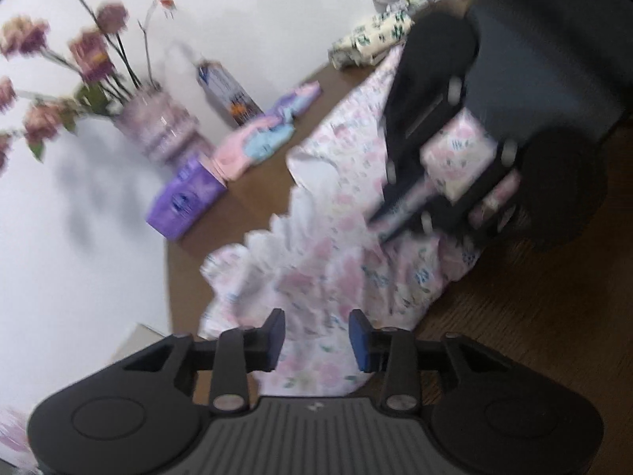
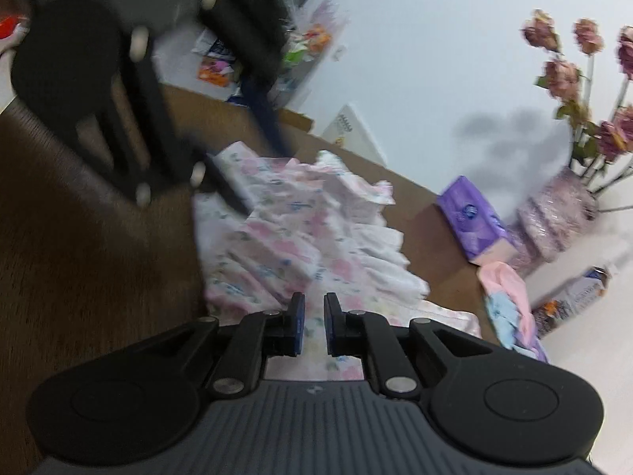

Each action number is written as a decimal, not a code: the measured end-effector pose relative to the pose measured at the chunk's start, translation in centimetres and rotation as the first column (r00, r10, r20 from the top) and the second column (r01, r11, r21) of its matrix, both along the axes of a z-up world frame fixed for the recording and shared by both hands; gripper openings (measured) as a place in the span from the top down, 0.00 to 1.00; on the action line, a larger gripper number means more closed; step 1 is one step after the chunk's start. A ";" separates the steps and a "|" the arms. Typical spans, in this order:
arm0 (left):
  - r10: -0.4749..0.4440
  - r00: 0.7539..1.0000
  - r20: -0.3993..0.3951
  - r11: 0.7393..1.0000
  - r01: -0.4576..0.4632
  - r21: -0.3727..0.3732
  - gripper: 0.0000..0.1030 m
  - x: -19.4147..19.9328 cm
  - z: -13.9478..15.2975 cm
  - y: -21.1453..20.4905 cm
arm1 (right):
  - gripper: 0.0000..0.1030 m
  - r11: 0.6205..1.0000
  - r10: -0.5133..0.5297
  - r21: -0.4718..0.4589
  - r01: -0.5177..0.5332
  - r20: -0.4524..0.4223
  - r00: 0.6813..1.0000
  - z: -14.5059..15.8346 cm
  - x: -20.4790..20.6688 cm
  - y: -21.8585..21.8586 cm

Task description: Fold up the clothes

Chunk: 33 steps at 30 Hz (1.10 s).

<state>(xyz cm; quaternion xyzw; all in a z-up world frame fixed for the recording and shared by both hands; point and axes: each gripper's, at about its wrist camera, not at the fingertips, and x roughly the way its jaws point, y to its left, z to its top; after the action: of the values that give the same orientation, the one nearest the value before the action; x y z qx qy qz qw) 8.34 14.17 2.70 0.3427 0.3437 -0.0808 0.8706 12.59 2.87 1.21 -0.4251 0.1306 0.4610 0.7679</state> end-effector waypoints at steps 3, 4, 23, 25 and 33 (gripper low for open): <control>0.033 0.999 -0.020 0.999 -0.033 -0.027 0.75 0.8 -1.0 0.3 | 0.91 0.996 -0.048 0.072 0.049 -0.012 0.999 2.1 0.0 -1.7; 0.046 0.999 -0.014 0.998 -0.046 -0.036 0.75 0.9 -1.1 0.4 | 0.91 0.993 -0.056 0.103 0.058 -0.030 0.998 3.0 -0.2 -2.4; 0.030 0.997 0.070 0.973 -0.014 -0.229 0.70 -0.7 1.0 -1.6 | 0.95 0.994 -0.034 0.094 0.059 -0.243 0.969 -0.1 -0.8 -2.2; 0.032 0.998 0.060 0.975 -0.018 -0.221 0.70 0.2 0.5 -2.1 | 0.95 0.992 -0.039 0.105 0.068 -0.258 0.965 -0.1 -0.8 -2.4; 0.099 0.995 0.005 0.950 -0.093 -0.298 0.86 1.0 -1.3 -0.9 | 0.95 0.980 -0.057 0.164 0.114 -0.317 0.947 -0.3 -0.8 -3.4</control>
<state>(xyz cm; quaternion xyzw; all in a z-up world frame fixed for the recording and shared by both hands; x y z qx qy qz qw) 9.29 13.25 1.41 0.1916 0.3352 -0.0855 0.9185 11.81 -0.57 0.94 -0.2699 0.2262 0.4981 0.7924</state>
